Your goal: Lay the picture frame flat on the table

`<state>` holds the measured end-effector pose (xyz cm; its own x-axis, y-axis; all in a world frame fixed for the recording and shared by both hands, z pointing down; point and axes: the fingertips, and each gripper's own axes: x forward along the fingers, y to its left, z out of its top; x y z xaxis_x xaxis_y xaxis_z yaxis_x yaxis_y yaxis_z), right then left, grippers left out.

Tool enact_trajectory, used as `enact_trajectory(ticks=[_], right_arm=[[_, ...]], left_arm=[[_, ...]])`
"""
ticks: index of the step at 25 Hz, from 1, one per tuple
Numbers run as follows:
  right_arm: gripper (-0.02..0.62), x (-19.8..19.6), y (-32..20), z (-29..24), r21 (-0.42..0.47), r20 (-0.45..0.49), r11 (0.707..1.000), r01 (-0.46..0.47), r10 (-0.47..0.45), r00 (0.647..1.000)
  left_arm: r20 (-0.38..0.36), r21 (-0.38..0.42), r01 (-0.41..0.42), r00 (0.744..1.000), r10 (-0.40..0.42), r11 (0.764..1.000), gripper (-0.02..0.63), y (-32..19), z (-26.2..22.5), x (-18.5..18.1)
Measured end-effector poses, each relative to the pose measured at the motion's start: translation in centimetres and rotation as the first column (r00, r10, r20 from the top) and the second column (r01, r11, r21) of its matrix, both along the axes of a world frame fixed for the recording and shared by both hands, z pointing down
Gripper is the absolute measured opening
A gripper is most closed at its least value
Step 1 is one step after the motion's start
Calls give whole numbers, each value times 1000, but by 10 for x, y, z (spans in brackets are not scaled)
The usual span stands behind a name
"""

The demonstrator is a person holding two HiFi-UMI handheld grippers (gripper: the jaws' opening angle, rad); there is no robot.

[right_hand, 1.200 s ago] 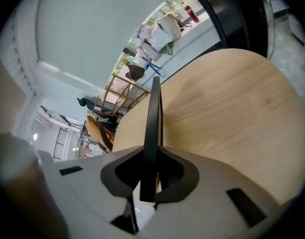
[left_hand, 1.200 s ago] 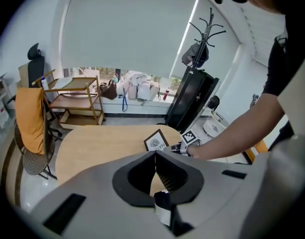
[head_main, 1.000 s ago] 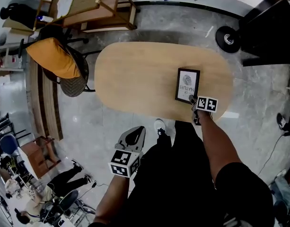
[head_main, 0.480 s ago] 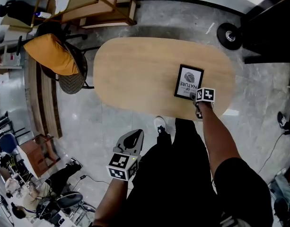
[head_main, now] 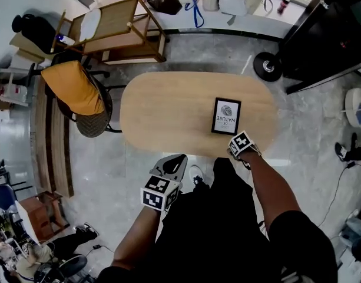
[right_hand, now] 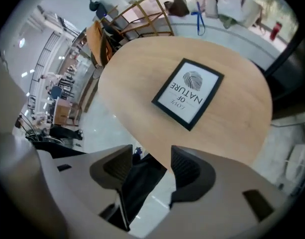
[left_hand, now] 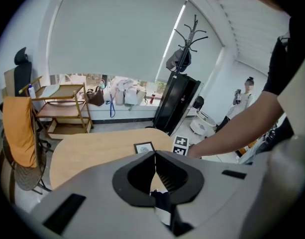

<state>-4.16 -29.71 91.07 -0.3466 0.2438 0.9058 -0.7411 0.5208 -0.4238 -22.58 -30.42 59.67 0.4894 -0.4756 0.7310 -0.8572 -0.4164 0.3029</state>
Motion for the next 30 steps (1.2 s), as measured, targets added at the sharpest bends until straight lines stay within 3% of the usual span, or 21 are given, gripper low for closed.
enact_trajectory(ticks=[2, 4, 8, 10, 12, 13, 15, 17, 19, 22, 24, 28, 30], right_arm=[[170, -3, -5, -29, 115, 28, 991, -71, 68, 997], [112, -13, -6, -69, 182, 149, 952, -245, 220, 964], [40, -18, 12, -152, 196, 359, 817, -541, 454, 815], [15, -22, 25, -192, 145, 471, 740, -657, 533, 703], [6, -24, 38, -231, 83, 577, 666, -741, 574, 581], [3, -23, 45, -250, 68, 618, 642, -764, 573, 537], [3, -21, 62, -287, 75, 680, 620, -781, 541, 495], [2, -20, 76, -320, 90, 729, 619, -780, 493, 475], [2, -19, 83, -348, 109, 764, 626, -772, 444, 468], [2, -9, 81, -381, 202, 779, 629, -751, 362, 512], [2, -2, 83, -399, 298, 765, 632, -715, 290, 575], [2, 17, 94, -426, 545, 662, 620, -565, 96, 744], [2, 28, 100, -437, 609, 625, 599, -519, 39, 779]], left_arm=[[1, 41, -50, 999, 50, 998, 5, 4, -10, 0], [-7, 76, -97, 995, 98, 992, 5, 16, -19, 2], [-14, 129, -190, 981, 194, 973, 5, 45, -27, 9], [-31, 143, -216, 974, 222, 966, 5, 58, -31, 12], [-55, 157, -240, 966, 252, 958, 5, 70, -35, 20], [-62, 162, -257, 961, 270, 953, 5, 76, -36, 25], [-65, 173, -293, 949, 308, 940, 5, 88, -41, 35], [-71, 201, -311, 941, 330, 929, 5, 95, -52, 43], [-82, 234, -300, 942, 326, 925, 5, 95, -65, 50], [-98, 268, -264, 949, 299, 926, 5, 92, -80, 62], [-100, 287, -237, 956, 276, 928, 5, 95, -88, 69], [-113, 309, -162, 972, 205, 937, 5, 111, -102, 89], [-124, 328, -132, 976, 181, 935, 5, 120, -110, 103]])
